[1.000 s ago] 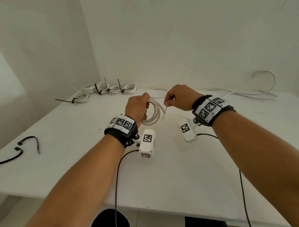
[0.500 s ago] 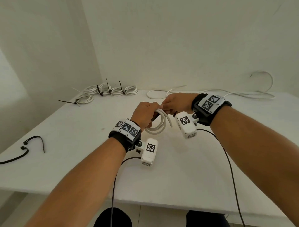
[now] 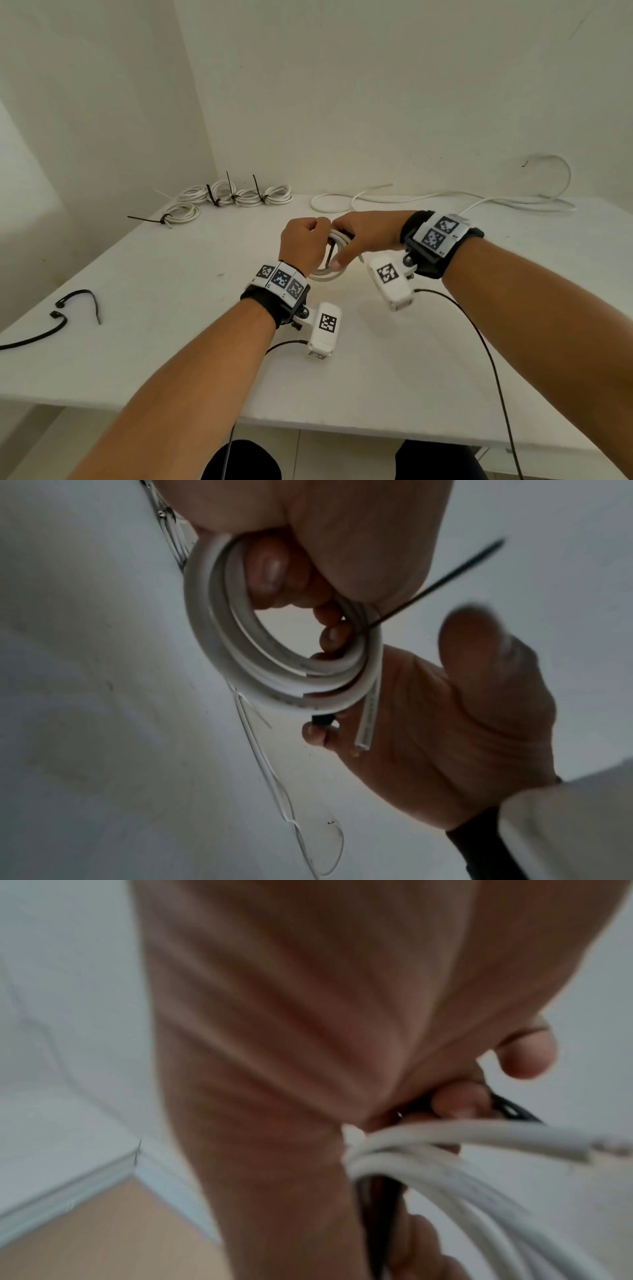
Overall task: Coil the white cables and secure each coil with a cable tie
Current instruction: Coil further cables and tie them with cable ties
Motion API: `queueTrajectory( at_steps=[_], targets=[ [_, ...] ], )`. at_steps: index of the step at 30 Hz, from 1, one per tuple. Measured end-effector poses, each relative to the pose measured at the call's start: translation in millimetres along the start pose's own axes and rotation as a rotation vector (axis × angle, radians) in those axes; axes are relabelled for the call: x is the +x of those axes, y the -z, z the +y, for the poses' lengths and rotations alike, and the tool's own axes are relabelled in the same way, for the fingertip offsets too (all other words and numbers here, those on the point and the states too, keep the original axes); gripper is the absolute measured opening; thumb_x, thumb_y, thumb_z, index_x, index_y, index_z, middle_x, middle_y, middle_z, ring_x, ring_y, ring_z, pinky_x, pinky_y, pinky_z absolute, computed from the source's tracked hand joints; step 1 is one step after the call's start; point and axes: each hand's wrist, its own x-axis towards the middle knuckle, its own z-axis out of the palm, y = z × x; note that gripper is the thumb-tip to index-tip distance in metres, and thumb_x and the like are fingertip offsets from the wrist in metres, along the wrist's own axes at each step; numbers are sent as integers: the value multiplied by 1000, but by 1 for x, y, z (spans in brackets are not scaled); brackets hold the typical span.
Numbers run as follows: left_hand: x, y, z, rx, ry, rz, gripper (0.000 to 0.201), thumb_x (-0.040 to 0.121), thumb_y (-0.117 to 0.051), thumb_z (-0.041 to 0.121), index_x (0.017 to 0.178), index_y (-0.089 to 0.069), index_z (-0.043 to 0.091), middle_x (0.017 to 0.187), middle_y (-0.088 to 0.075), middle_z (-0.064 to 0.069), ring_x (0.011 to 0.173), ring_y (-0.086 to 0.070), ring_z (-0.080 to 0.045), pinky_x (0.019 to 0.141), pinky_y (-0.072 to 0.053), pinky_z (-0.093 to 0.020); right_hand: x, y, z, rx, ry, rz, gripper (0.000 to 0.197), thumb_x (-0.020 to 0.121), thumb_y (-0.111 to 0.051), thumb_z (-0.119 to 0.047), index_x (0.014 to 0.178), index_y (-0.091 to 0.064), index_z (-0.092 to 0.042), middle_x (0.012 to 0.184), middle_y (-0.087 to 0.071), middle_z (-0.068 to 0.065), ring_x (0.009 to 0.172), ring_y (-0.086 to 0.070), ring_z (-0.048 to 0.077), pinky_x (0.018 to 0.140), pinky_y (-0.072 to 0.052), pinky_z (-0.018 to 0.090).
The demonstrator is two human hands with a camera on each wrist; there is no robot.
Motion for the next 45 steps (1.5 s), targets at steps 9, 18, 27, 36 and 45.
queueTrajectory(
  at_steps=[9,18,27,36,45],
  targets=[
    [-3,4,2,-115,155,51,38,88,-50,23,52,-57,15,52,-50,-4,48,-40,-19,47,-36,-27,0,-15,-5,-263,87,182,56,72,-84,-39,114,-54,-18,107,-62,-5,95,-58,13,84,-49,29],
    [0,10,4,-187,179,65,29,88,-49,21,63,-56,7,57,-38,-8,48,-30,-21,43,-32,-23,-4,-17,-3,-10,151,387,11,94,-63,-30,95,-54,-25,87,-61,-7,76,-55,13,71,-44,30],
    [-10,6,-12,-133,302,-99,33,95,-44,30,65,-45,16,56,-43,-3,43,-39,-20,45,-35,-26,-9,-2,-12,97,193,577,20,86,-73,-22,90,-67,-3,77,-70,1,66,-59,6,69,-51,27],
    [-3,14,1,-334,273,72,26,88,-52,17,63,-56,10,51,-34,-5,44,-29,-19,41,-28,-23,-6,-16,-2,80,299,562,18,86,-75,-27,90,-57,-25,98,-63,-6,83,-58,-2,68,-40,11],
    [-5,12,-7,-290,178,117,27,88,-54,22,90,-66,-2,53,-45,-4,44,-39,-19,42,-34,-24,-1,-27,0,77,309,634,12,83,-74,-16,91,-65,-14,95,-72,-13,85,-70,7,80,-58,35]
  ],
)
